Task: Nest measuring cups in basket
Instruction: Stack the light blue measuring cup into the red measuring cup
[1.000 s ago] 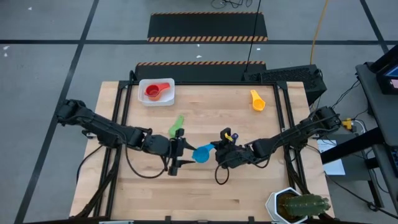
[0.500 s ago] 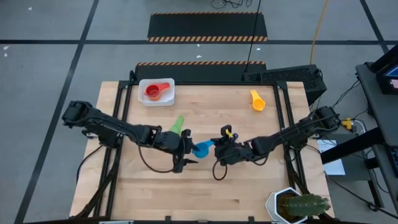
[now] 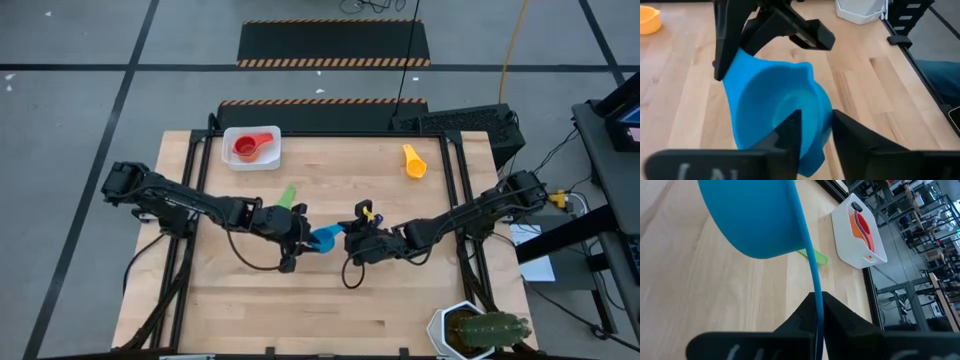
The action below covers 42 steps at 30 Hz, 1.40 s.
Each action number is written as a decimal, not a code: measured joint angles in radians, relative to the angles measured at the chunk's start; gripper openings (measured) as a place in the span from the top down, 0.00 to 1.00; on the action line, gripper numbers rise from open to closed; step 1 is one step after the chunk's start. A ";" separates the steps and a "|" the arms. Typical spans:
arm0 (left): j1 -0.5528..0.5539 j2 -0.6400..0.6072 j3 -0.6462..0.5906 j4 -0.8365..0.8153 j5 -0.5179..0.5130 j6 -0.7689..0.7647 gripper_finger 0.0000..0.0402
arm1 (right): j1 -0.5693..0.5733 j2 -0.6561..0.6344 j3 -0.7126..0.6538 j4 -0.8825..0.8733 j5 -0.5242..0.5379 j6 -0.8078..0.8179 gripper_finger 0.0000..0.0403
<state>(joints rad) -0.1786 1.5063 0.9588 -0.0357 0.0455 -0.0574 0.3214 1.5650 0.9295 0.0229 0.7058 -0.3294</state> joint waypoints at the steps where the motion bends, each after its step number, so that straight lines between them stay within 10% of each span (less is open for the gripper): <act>1: 0.003 0.000 0.000 0.000 0.004 0.000 0.78 | 0.000 0.000 0.000 0.001 -0.001 -0.004 0.99; 8: 0.013 0.000 0.000 0.008 0.052 0.049 0.97 | -0.001 0.000 0.001 0.015 0.001 -0.009 0.99; 30: 0.039 -0.226 0.000 -0.429 -0.067 0.668 0.98 | -0.013 -0.007 -0.001 -0.167 0.053 0.086 0.70; 42: 0.344 -0.433 0.000 -0.701 -0.282 0.943 0.98 | -0.043 -0.166 -0.001 -0.217 0.073 0.023 0.67</act>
<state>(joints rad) 0.1657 1.0729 0.9592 -0.7366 -0.2365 0.8851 0.2787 1.3991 0.9283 -0.1942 0.7789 -0.3067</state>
